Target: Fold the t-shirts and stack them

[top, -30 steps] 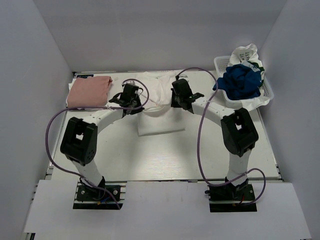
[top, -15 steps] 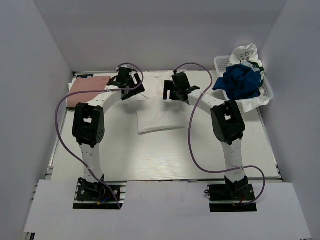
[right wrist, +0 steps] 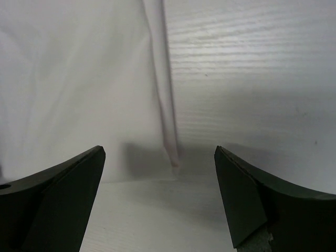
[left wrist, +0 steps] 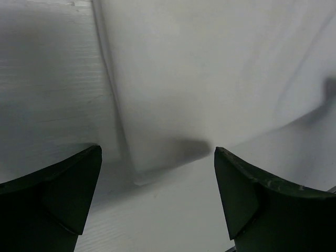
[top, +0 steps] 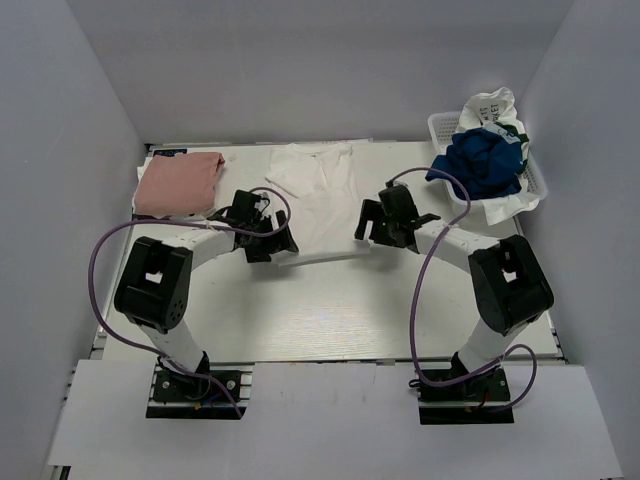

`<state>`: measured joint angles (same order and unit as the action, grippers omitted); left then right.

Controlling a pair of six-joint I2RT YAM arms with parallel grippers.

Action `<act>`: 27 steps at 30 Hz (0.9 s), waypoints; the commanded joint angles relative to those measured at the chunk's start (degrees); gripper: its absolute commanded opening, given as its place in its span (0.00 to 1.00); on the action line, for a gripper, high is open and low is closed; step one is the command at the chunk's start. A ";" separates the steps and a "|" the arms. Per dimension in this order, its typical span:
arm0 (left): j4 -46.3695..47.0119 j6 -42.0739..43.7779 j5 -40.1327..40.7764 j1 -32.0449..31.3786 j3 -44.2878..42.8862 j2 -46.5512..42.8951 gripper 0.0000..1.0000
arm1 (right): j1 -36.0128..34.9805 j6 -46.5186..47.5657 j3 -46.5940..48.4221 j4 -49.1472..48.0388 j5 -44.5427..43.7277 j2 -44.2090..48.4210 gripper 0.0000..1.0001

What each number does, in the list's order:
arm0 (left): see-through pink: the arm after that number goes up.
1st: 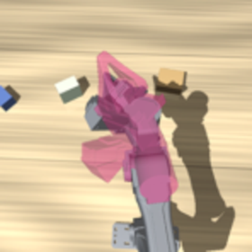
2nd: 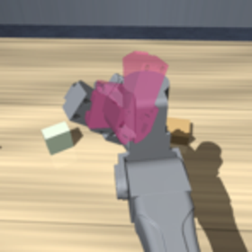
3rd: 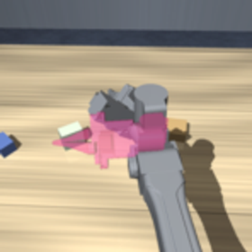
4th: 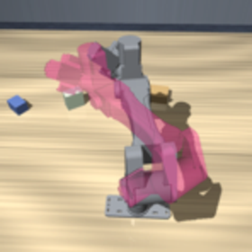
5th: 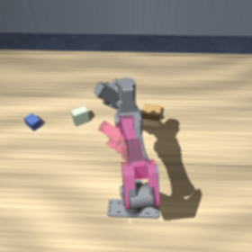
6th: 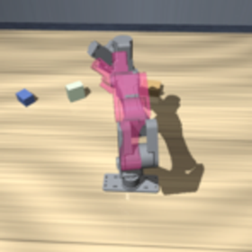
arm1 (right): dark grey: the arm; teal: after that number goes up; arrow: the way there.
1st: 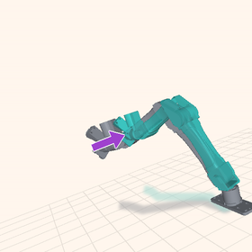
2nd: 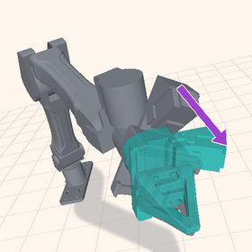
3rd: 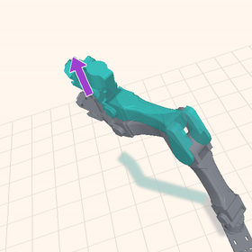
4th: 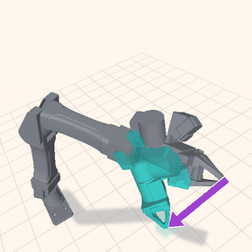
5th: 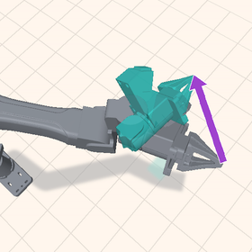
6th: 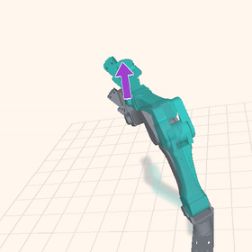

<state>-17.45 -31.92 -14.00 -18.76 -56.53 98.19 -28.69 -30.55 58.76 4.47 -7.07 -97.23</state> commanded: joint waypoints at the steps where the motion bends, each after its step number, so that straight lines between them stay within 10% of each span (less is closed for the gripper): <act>1: 2.25 0.63 -3.67 -0.48 1.16 -2.83 0.96 | 1.61 -5.04 -3.21 -0.94 1.87 2.05 0.90; 11: 2.86 0.11 -2.26 -0.48 2.92 0.16 0.71 | 4.34 -9.79 -3.92 -6.22 14.89 -2.79 0.74; 16: 3.38 0.11 -1.21 -0.48 3.97 0.16 0.42 | 4.34 -11.02 -6.89 -6.23 18.32 -2.35 0.34; 19: 4.09 0.11 -1.21 -0.48 5.20 -1.77 0.00 | 4.34 -11.38 -9.18 -7.28 18.50 -1.48 0.04; 27: 5.32 0.11 -3.66 -1.01 12.93 -11.78 0.00 | 3.55 -9.01 -15.60 -2.73 17.44 8.37 0.00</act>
<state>-11.79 -32.36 -16.08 -19.33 -46.30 92.92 -24.75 -41.34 45.74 -2.00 9.85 -94.15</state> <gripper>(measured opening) 0.011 0.011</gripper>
